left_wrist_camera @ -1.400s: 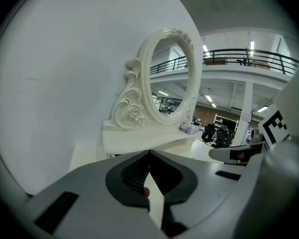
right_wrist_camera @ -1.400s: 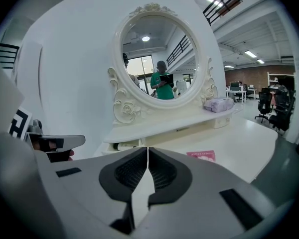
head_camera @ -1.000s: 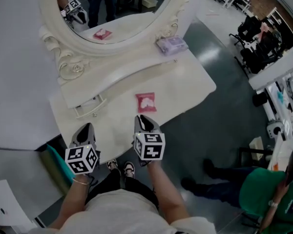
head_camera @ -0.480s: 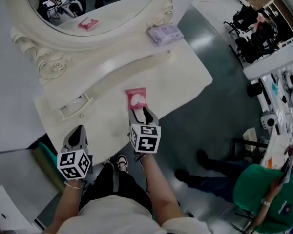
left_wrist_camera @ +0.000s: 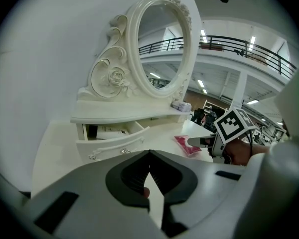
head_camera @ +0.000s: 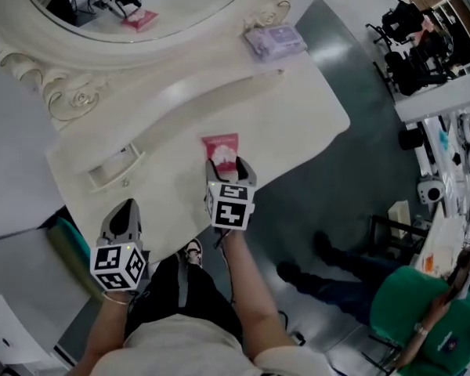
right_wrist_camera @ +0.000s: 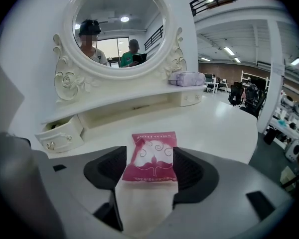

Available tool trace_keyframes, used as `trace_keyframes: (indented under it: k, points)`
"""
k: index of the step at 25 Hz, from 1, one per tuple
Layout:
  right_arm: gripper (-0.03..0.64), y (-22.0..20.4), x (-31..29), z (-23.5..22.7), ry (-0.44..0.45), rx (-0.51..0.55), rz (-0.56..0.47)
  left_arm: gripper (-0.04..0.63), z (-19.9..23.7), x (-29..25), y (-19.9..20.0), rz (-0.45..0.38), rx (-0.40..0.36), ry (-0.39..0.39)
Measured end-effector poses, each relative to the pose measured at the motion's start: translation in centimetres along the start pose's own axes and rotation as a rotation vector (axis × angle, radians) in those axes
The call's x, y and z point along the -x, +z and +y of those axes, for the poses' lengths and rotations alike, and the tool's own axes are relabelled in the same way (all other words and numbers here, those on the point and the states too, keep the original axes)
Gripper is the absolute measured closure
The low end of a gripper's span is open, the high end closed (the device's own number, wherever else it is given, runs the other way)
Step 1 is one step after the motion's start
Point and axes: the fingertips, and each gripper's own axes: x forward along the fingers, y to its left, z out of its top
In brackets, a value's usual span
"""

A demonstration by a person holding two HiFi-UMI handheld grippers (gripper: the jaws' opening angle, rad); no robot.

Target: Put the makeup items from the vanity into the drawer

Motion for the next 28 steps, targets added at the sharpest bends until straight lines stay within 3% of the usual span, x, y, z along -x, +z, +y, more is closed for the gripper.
trace_keyframes:
  k: [15, 22, 28]
  points:
    - [0.339, -1.5, -2.0, -0.3, -0.061, 0.072, 0.103, 0.591, 0.9, -1.1, -0.2, 0.016, 0.018, 0.014]
    - [0.401, -1.6, -1.8, -0.1, -0.06, 0.104, 0.114, 0.591, 0.9, -0.7, -0.7, 0.02, 0.027, 0.02]
    - [0.504, -1.1, -1.4, 0.0, -0.069, 0.127, 0.104, 0.591, 1.1, -0.2, -0.8, 0.016, 0.031, 0.024]
